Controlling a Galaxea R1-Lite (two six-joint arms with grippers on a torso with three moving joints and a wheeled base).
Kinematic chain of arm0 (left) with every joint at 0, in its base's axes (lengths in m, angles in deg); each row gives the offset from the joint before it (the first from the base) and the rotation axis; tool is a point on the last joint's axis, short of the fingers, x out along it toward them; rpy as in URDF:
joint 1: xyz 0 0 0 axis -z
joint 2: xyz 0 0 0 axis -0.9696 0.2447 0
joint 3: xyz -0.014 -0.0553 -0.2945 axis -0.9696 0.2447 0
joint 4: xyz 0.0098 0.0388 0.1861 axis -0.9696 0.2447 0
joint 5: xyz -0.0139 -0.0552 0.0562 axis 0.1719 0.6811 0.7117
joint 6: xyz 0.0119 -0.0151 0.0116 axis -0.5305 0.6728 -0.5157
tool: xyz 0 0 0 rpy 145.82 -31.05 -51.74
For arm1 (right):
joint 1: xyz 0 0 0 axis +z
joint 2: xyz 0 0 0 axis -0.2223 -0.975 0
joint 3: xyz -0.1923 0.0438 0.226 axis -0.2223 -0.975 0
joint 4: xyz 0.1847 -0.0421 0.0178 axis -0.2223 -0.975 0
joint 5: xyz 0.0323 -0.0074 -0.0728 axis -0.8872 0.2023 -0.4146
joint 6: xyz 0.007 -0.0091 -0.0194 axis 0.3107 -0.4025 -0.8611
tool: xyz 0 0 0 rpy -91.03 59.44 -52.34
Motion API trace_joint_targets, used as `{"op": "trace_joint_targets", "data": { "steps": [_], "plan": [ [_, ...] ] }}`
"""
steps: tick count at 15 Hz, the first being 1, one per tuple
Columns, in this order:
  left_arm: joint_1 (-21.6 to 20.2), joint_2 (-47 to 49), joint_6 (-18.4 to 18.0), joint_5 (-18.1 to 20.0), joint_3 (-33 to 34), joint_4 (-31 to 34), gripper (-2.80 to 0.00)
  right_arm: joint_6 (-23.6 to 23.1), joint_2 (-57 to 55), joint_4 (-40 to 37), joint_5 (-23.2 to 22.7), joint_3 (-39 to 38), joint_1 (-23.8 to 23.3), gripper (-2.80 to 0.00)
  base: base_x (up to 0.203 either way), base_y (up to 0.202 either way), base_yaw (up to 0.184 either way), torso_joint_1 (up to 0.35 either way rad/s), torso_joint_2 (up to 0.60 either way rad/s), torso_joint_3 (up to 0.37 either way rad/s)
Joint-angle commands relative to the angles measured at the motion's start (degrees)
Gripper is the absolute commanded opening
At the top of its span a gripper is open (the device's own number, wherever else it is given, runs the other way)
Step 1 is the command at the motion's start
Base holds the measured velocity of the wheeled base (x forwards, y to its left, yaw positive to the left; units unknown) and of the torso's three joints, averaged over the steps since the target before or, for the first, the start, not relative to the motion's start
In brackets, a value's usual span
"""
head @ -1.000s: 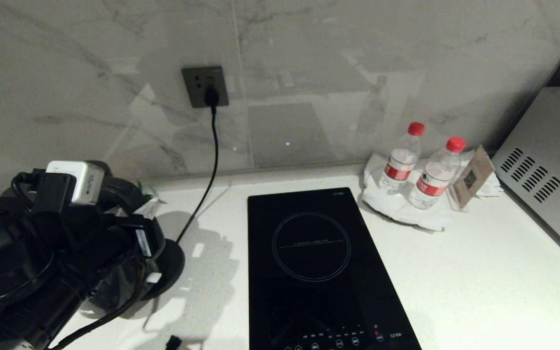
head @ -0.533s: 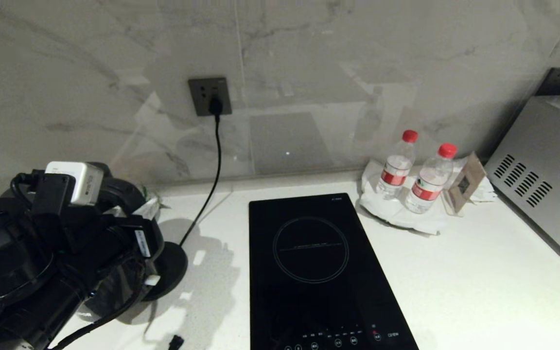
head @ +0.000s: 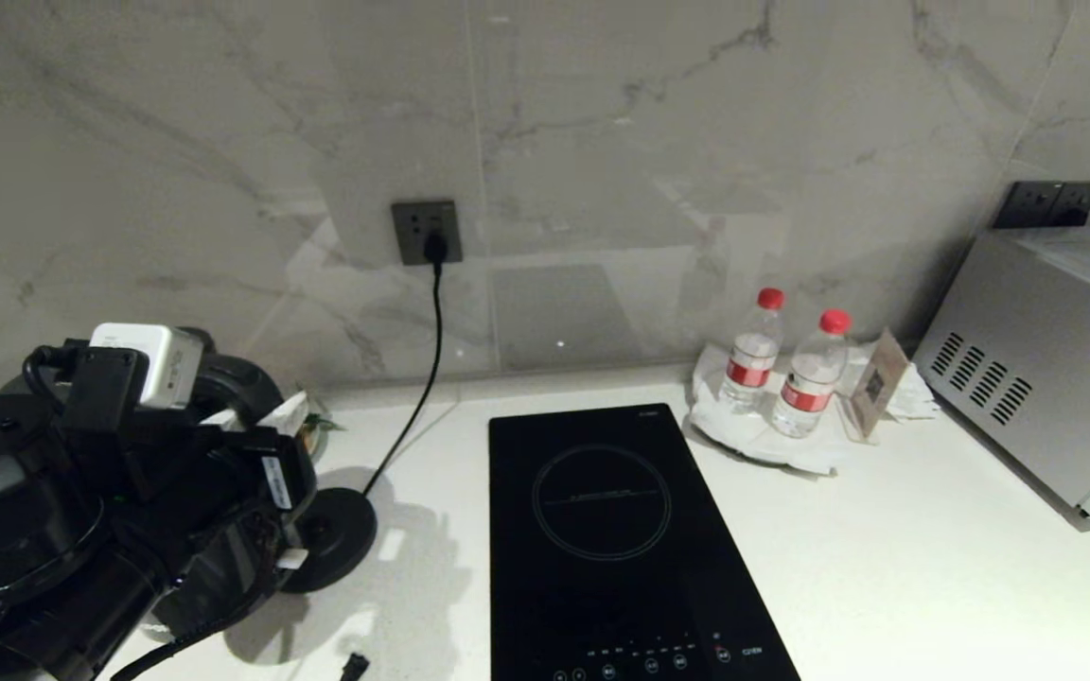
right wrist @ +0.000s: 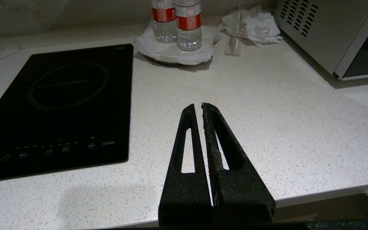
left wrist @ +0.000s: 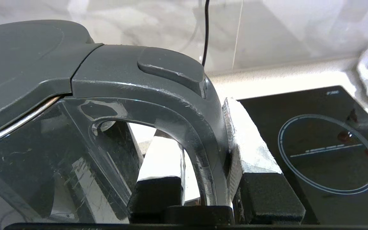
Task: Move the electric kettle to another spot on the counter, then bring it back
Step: Place it by the sink
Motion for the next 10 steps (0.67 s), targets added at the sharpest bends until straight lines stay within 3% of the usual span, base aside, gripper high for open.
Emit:
{"op": "trace_joint_targets", "data": {
  "steps": [1,4,10],
  "plan": [
    [0.02,0.15,0.06,-0.02,0.45,-0.36,-2.80,-0.04,0.00,-0.01,0.00,0.00,0.00,-2.80,0.000,0.000,0.000,-0.003,0.00,0.203],
    [0.02,-0.73,0.16,0.06,2.02,-0.53,-2.80,0.04,0.00,-0.01,0.00,0.00,0.00,-2.80,0.000,0.000,0.000,0.003,0.00,0.163],
    [-0.33,-2.89,0.24,-0.46,4.14,-0.62,-2.80,0.04,0.00,-0.01,0.00,0.00,0.00,-2.80,0.000,0.000,0.000,0.001,0.00,0.017]
  ]
}}
